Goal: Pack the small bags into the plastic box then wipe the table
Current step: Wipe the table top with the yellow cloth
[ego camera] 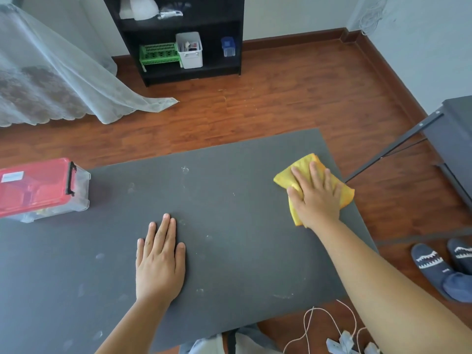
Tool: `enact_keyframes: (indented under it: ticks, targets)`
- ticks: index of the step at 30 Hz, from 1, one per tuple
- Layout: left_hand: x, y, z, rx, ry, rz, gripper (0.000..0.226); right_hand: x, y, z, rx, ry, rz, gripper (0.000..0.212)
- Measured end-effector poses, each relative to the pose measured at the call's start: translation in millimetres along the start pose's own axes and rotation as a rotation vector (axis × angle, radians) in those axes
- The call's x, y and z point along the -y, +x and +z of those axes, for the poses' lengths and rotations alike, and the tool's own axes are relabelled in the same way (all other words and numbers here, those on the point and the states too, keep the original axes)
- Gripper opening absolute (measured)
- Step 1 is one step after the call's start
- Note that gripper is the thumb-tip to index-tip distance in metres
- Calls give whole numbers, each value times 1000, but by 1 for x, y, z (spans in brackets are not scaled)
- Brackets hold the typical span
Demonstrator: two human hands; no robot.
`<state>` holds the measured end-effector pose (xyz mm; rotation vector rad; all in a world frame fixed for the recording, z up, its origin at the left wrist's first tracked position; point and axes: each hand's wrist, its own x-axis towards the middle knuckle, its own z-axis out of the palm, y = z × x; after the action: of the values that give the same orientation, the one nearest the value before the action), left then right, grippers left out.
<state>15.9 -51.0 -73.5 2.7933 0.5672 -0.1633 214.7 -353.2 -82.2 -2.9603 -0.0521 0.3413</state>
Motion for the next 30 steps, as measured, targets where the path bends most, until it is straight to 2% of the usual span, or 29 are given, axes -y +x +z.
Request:
enact_keyframes:
  ticks: [3,5,9,12,15,17,24,27,30]
  targets:
    - [-1,1,0,1,4,-3,60,31,35,-4,14,29,72,60]
    - [0,1,1,-1,9,-2,60,63,44,0,27,41,35,59]
    - [3,1,3,1,9,0,59,129,24,15,58,45,-210,53]
    - [4,0,4,1,3,-2,58,151,-13,28,99,-15,-453,53]
    - [3,-1,3,4,3,2,59,129,-49,36,121,-52,-685,52]
    - [3,0,3,1,-1,1,58,93,-57,33,115,-64,-734,49]
    - [3,2,3,-5,-9,0,54,-37,-40,-5,81,-59,-323,48]
    - [5,1,5,-7,1,-2,54,-48,-73,1,29,-39,-231,53]
    - [5,1,7,-6,0,-6,54,-25,-117,19,-22,-17,-164,56]
